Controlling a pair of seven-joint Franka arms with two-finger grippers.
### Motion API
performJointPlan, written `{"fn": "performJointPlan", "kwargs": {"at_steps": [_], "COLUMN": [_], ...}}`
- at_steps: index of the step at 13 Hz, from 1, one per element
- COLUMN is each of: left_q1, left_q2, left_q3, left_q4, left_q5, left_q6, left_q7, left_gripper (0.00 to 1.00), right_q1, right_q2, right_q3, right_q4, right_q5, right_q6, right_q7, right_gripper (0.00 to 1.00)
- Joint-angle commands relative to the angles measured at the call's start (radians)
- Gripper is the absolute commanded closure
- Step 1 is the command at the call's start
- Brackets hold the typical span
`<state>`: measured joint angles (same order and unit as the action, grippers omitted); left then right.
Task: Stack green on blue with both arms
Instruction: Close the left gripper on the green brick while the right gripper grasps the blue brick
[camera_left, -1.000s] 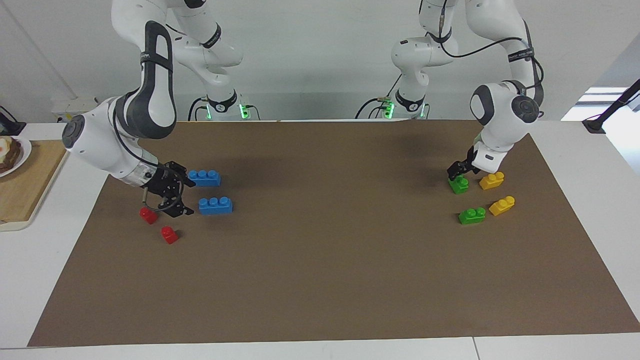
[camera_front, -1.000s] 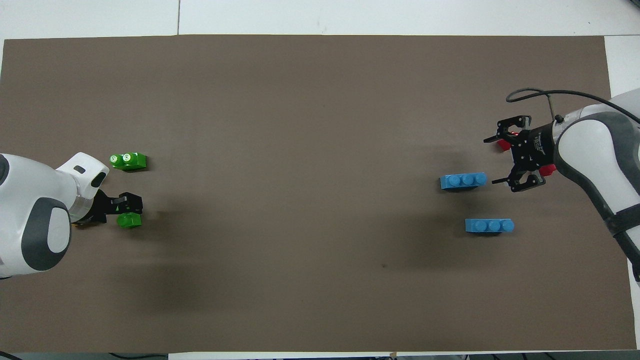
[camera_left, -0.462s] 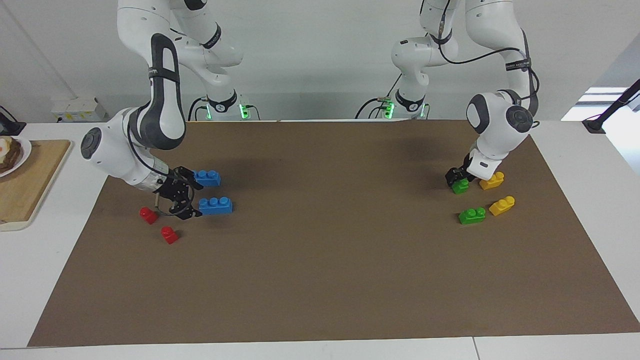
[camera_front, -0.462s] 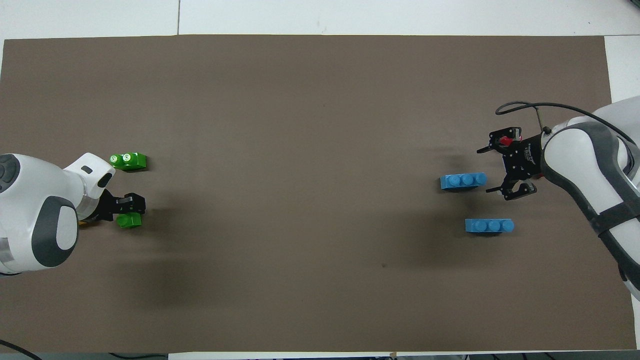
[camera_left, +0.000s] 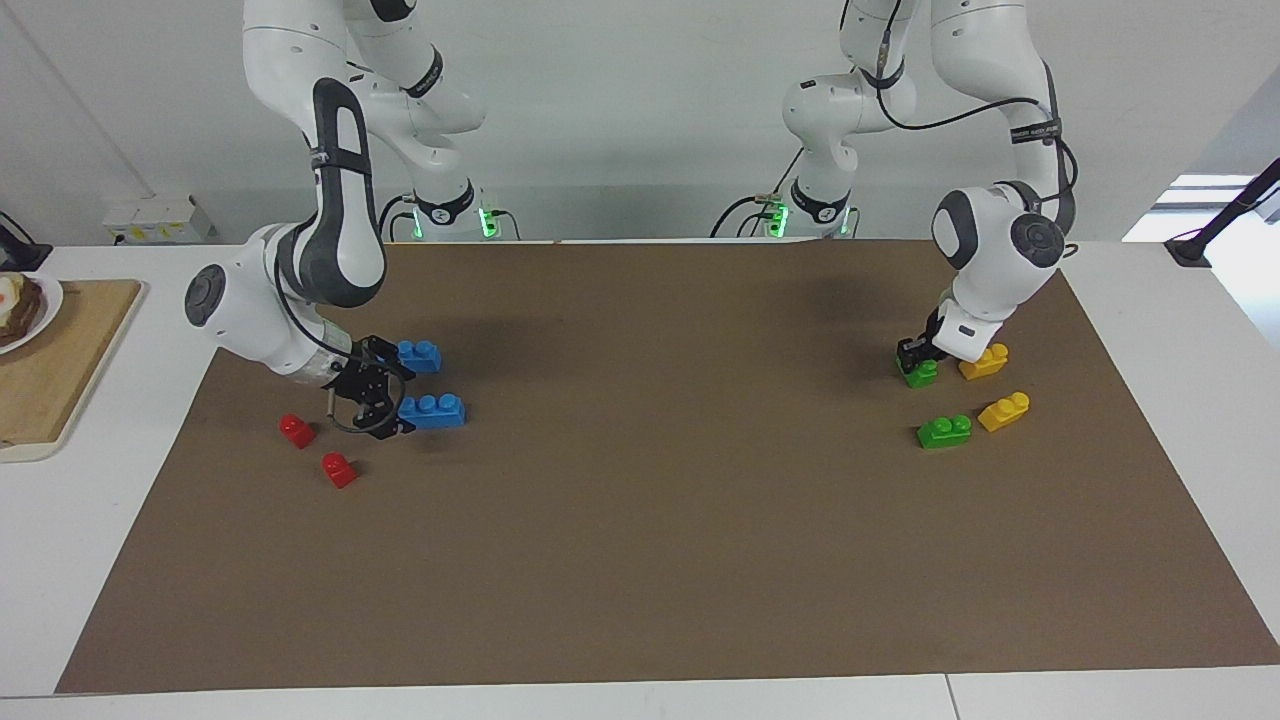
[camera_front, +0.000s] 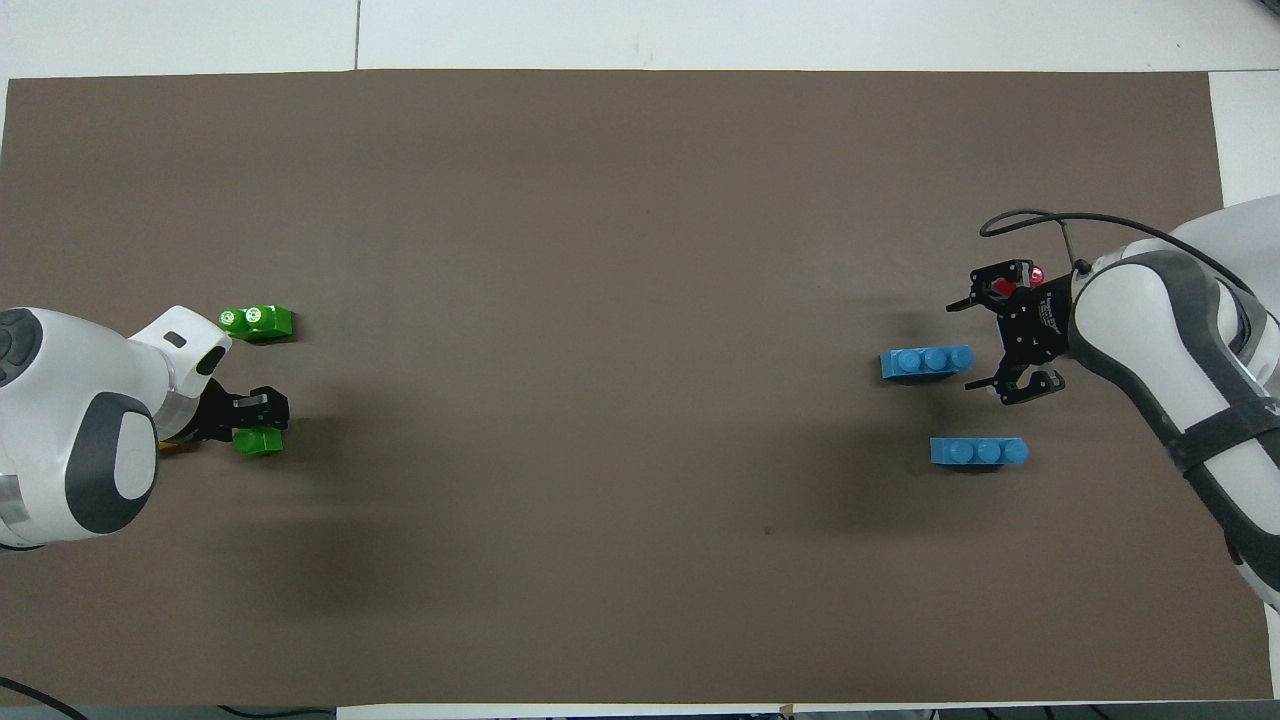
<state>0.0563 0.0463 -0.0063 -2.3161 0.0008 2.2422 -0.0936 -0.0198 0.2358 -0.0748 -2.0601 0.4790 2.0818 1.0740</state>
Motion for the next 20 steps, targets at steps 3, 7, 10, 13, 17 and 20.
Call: {"fn": "performJointPlan", "kwargs": {"at_steps": [3,7,10,13,17,20], "left_q1": [-0.007,0.004,0.01,0.008,0.013,0.008], "left_q2": [0.01,0.02,0.021,0.027,0.026,-0.009], "left_q3": [0.003,0.003,0.003,0.005,0.008,0.005], "left_q4": [0.018,0.064,0.072,0.09,0.24,0.265], "left_q5": [-0.004,-0.068,-0.093,-0.093,-0.093,-0.093], "left_q6": [-0.007,-0.041,-0.05,-0.091,-0.308,-0.341], "left_q7": [0.011,0.009,0.009,0.005,-0.006,-0.127], "left_gripper": [1.0,1.0,1.0,1.0,1.0,1.0], "right_q1": [-0.009,-0.026,-0.034,-0.043,-0.042,-0.042], "right_q2": [0.016,0.019,0.019,0.019,0.03,0.031], "right_q3": [0.001,0.001,0.001,0.001,0.001,0.001], "right_q4": [-0.025,-0.051,-0.058,-0.061,-0.072,-0.072], "right_q5": [0.059,0.073,0.073,0.095,0.112,0.136], "right_q6": [0.034,0.064,0.066,0.07,0.093,0.093], "right_q7": [-0.072,-0.095,-0.104,-0.112,-0.126,-0.128], "right_gripper": [0.0,0.0,0.0,0.01,0.29,0.78]}}
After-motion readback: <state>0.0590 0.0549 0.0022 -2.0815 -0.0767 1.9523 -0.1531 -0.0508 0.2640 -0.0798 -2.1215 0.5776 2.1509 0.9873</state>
